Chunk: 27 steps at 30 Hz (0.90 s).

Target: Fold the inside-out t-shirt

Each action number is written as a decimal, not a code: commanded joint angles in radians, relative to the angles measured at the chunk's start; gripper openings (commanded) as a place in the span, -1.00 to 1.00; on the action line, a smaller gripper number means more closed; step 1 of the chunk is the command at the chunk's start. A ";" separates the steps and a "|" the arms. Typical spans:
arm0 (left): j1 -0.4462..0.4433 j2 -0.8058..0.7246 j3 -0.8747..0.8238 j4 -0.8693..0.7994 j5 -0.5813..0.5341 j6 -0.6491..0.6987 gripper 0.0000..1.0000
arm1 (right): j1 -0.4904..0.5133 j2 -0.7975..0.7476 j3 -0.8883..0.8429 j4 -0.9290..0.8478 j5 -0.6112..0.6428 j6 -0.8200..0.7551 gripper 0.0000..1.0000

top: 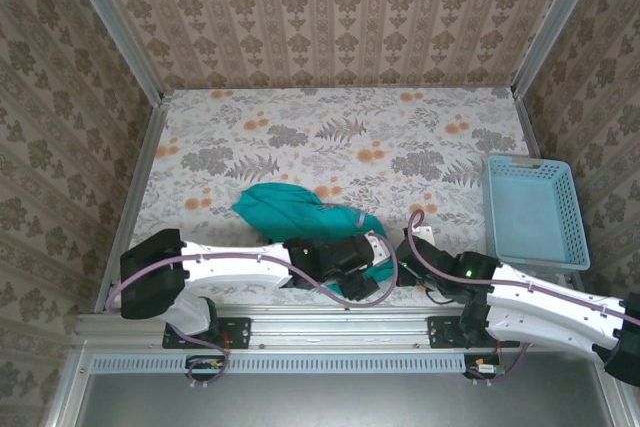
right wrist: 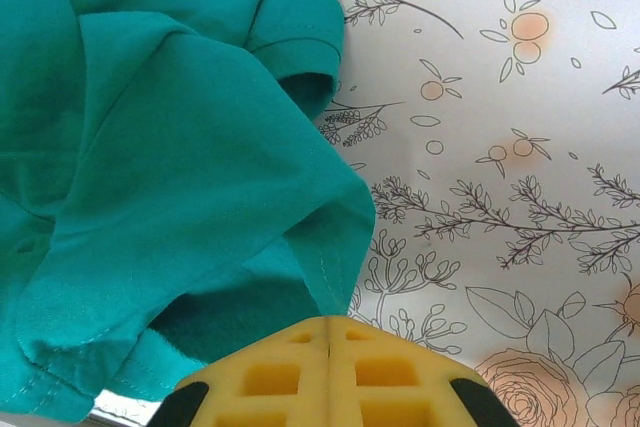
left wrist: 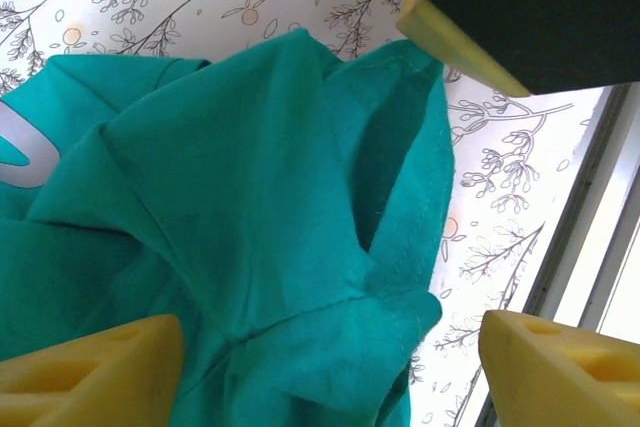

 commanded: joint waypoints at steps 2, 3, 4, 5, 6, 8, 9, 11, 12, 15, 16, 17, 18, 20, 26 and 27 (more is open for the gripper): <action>-0.004 0.031 0.041 -0.027 -0.064 0.001 0.60 | 0.005 -0.013 0.015 0.003 0.032 -0.003 -1.00; -0.004 0.044 0.049 -0.038 -0.086 -0.006 0.60 | 0.005 -0.013 0.016 0.004 0.031 -0.004 -1.00; -0.002 0.053 0.054 -0.042 -0.100 -0.007 0.59 | 0.005 -0.013 0.015 0.005 0.031 -0.003 -1.00; -0.002 0.060 0.056 -0.042 -0.110 -0.008 0.58 | 0.005 -0.014 0.014 0.005 0.031 -0.003 -1.00; -0.002 0.064 0.059 -0.041 -0.118 -0.011 0.57 | 0.005 -0.013 0.014 0.004 0.030 -0.003 -1.00; -0.002 0.071 0.065 -0.040 -0.124 -0.011 0.54 | 0.006 -0.014 0.014 0.002 0.031 -0.002 -1.00; -0.002 0.074 0.069 -0.042 -0.127 -0.009 0.53 | 0.005 -0.013 0.014 0.001 0.032 -0.002 -1.00; -0.002 0.080 0.074 -0.045 -0.136 -0.009 0.49 | 0.006 -0.015 0.012 -0.002 0.033 0.000 -1.00; -0.002 0.079 0.076 -0.046 -0.144 -0.012 0.44 | 0.005 -0.016 0.012 -0.001 0.033 0.000 -1.00; 0.003 0.063 0.067 -0.045 -0.189 -0.029 0.28 | 0.006 -0.016 0.010 -0.001 0.032 0.000 -1.00; 0.007 0.051 0.060 -0.042 -0.208 -0.035 0.23 | 0.005 -0.017 0.009 -0.002 0.032 0.000 -1.00; 0.010 0.038 0.052 -0.033 -0.215 -0.036 0.19 | 0.006 -0.016 0.007 -0.002 0.031 0.000 -1.00; 0.013 0.024 0.044 -0.024 -0.227 -0.040 0.14 | 0.005 -0.015 0.002 -0.001 0.032 0.001 -1.00; 0.023 0.006 0.031 -0.010 -0.225 -0.046 0.05 | 0.006 -0.009 -0.003 0.002 0.032 0.001 -1.00; 0.041 0.005 0.032 -0.002 -0.233 -0.049 -0.32 | 0.005 0.006 -0.003 0.008 0.029 -0.002 -1.00; 0.042 0.005 0.034 -0.002 -0.236 -0.052 -0.36 | 0.006 0.007 -0.003 0.008 0.029 -0.003 -1.00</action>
